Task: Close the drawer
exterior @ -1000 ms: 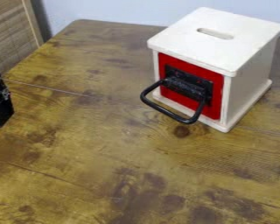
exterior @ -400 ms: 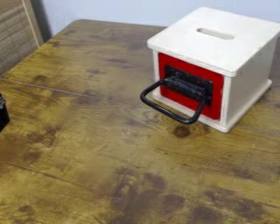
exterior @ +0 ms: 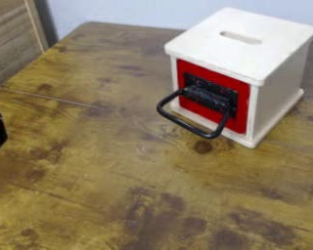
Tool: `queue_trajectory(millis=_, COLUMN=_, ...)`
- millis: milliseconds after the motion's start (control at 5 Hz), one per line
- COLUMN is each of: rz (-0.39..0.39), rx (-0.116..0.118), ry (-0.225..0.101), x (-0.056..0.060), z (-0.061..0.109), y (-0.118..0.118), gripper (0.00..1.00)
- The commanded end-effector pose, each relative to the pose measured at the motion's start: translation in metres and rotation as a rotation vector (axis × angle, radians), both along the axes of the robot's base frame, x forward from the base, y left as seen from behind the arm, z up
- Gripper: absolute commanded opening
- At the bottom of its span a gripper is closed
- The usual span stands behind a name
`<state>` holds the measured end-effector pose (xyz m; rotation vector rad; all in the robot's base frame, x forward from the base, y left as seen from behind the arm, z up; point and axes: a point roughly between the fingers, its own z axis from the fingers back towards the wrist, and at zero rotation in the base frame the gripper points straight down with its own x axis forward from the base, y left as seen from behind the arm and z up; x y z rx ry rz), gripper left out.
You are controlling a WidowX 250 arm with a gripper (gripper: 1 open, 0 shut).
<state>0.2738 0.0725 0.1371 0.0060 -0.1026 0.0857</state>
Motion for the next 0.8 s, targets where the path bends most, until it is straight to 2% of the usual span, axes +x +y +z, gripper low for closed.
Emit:
queue_trajectory(millis=0, rz=0.049, rx=0.012, ry=-0.051, x=0.002, z=0.014, y=0.004, gripper=1.00)
queue_trajectory(millis=200, rz=0.071, rx=0.015, ry=-0.048, x=0.006, z=0.013, y=0.000, gripper=1.00)
queue_trajectory(millis=600, rz=0.048, rx=0.015, ry=-0.057, x=0.017, z=0.016, y=0.008, gripper=1.00)
